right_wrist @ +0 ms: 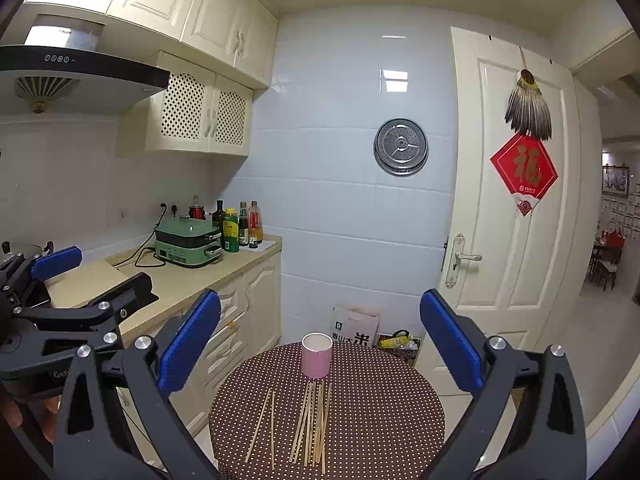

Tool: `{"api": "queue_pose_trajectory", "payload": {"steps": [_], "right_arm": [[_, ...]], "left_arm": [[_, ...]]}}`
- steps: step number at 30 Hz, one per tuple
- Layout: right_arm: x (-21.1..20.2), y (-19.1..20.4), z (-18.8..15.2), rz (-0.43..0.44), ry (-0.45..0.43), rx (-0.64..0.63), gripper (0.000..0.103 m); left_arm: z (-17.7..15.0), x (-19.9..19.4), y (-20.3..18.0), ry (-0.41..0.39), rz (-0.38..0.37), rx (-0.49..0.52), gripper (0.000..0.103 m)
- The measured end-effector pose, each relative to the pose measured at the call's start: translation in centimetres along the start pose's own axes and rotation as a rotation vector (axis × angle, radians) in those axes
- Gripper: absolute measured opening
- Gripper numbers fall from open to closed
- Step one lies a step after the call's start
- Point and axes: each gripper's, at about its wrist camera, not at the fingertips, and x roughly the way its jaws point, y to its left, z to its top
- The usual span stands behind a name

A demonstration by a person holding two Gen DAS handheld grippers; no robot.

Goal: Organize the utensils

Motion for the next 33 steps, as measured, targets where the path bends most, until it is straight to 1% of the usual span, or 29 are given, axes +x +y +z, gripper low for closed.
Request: {"api": "queue_pose_trajectory", "payload": {"steps": [15,22,27,33], "right_arm": [[7.5,-4.9,0.6,0.082,0.012,0.034,0.096],[11.2,-7.2,0.4,0.123,0.052,0.04,0.096],[13.7,-8.4,0.1,0.153,0.097,0.047,0.096],[16.9,-8.6,-0.6,0.193,0.147,0.052,0.096]], "left_arm": [[1.9,7.5,-4.3,0.023,0.07,0.021,0.096],[2.1,11.3,-6.4,0.063,0.09,0.022,0.096],[1.8,14.0,-7.6,0.094,0.116,0.026,0.096],[1.4,16.6,-7.7,0.135,0.143,0.042,0.096]]}}
